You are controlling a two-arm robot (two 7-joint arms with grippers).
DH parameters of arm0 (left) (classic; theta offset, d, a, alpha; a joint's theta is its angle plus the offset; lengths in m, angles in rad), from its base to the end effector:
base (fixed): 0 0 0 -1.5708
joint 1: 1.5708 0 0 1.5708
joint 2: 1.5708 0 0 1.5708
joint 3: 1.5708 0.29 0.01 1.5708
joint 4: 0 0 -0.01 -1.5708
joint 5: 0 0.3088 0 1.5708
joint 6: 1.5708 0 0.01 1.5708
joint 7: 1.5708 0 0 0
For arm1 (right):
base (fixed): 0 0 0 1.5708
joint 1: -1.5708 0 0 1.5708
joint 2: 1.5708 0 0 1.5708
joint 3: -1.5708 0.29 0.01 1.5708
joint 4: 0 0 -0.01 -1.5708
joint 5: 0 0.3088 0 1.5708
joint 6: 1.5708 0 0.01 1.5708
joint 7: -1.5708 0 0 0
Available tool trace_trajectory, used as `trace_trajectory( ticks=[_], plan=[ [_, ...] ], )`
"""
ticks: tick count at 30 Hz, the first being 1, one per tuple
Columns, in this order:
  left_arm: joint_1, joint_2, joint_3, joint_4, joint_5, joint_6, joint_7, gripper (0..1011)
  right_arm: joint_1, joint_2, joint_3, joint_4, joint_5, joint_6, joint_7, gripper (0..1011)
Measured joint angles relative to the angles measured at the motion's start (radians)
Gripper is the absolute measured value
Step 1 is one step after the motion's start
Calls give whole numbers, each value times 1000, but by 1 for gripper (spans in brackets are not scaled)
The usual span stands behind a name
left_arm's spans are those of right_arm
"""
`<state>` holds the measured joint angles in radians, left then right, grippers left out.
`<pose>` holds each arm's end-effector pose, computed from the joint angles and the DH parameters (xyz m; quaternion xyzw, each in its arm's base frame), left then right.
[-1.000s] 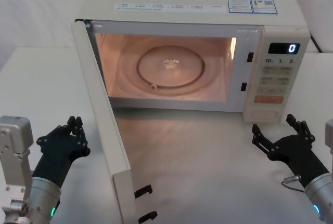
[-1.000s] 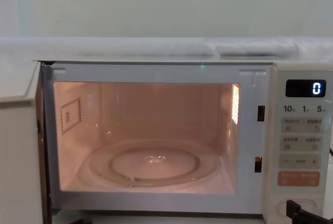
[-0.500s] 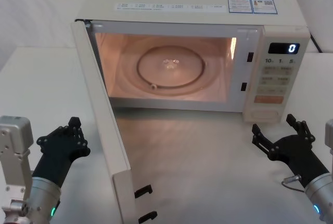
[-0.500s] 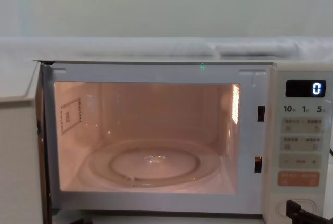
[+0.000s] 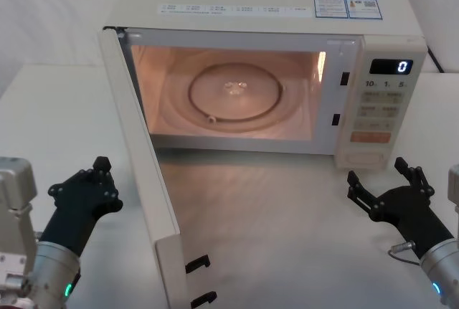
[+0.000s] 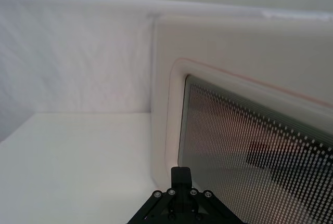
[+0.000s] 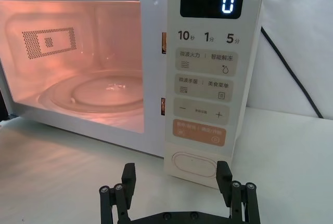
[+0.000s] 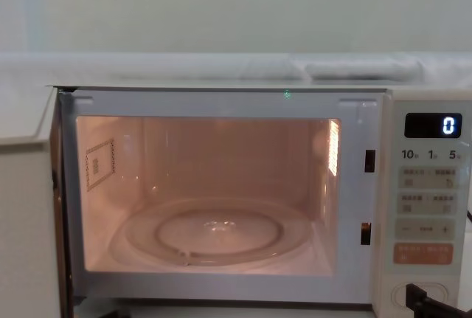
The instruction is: Press the button to open the microwave door with one hand; close the microwave door with the other hand.
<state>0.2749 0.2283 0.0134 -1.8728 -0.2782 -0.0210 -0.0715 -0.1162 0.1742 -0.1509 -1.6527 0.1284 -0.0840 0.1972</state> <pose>0.2510 0.0422 -0.2788 -0.0354 0.0088 0.6512 0.7580 0.2904 0.0012 -0.3132 -0.0007 -0.0174 -0.5683 0.8227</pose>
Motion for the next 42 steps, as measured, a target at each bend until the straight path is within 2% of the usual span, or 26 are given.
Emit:
trace_trajectory(
  ticks=[7, 13, 14, 17, 21, 23, 24, 31, 37, 42],
  plan=[
    [25, -3, -41, -37, -40, -1, -47, 0, 0, 0, 0, 0, 0, 0, 0, 1002],
    [53, 26, -90, -76, -104, -4, -114, 0, 0, 0, 0, 0, 0, 0, 0, 1002],
    [62, 42, -109, -92, -137, -3, -144, 0, 0, 0, 0, 0, 0, 0, 0, 1002],
    [72, 70, -127, -109, -168, -2, -179, 0, 0, 0, 0, 0, 0, 0, 0, 1002],
    [90, 138, -155, -139, -226, 3, -259, 0, 0, 0, 0, 0, 0, 0, 0, 1002],
    [92, 150, -158, -143, -236, 3, -273, 0, 0, 0, 0, 0, 0, 0, 0, 1002],
    [95, 172, -164, -150, -252, 4, -300, 0, 0, 0, 0, 0, 0, 0, 0, 1002],
    [94, 253, -157, -167, -282, -3, -387, 0, 0, 0, 0, 0, 0, 0, 0, 1002],
    [68, 302, -111, -170, -278, -11, -423, 0, 0, 0, 0, 0, 0, 0, 0, 1002],
    [34, 326, -71, -168, -272, -12, -437, 0, 0, 0, 0, 0, 0, 0, 0, 1002]
  ],
)
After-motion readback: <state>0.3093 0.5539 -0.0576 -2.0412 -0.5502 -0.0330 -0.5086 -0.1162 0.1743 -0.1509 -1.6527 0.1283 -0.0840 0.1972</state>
